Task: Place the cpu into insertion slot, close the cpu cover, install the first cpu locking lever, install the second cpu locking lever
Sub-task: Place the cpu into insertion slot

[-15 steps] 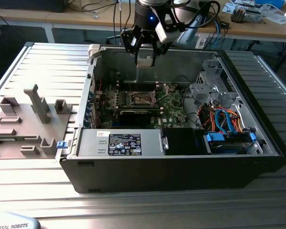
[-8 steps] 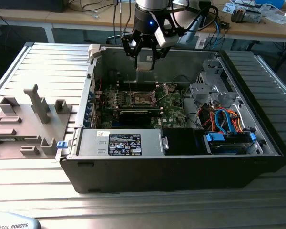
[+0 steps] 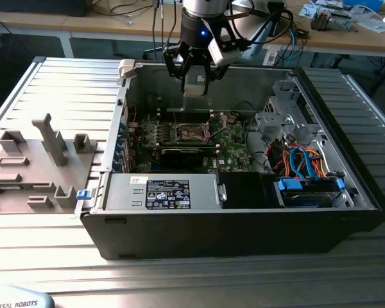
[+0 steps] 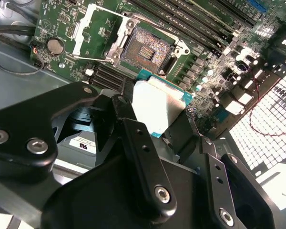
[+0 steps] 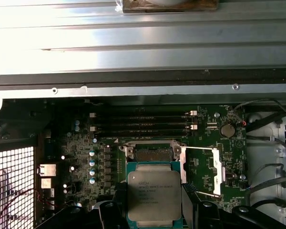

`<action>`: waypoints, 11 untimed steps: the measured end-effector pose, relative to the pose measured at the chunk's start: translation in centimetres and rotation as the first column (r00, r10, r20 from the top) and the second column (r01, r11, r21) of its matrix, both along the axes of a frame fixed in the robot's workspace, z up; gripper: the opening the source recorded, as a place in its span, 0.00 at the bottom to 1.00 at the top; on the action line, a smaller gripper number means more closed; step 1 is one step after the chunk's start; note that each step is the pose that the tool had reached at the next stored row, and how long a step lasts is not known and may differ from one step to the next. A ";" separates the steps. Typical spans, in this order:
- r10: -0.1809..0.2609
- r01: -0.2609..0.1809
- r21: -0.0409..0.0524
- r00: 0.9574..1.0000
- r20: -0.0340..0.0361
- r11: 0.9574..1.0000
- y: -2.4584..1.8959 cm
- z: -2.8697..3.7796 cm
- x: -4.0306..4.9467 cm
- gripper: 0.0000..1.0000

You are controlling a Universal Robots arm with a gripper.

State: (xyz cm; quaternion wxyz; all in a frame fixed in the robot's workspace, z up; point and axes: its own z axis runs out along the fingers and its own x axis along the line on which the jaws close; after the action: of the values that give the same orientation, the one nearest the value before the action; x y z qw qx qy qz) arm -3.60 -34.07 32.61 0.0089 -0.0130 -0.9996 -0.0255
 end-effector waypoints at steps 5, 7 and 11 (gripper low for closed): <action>0.000 0.000 -0.001 1.000 0.000 1.000 0.00 -0.10 0.00 0.54; 0.000 0.000 -0.001 1.000 0.000 1.000 0.00 -0.12 0.00 0.54; 0.000 0.000 -0.005 1.000 0.000 1.000 0.00 -0.40 0.00 0.54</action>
State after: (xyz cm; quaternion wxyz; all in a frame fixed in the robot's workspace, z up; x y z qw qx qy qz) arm -3.60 -34.07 32.21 0.0088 -0.0130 -0.9996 -0.0231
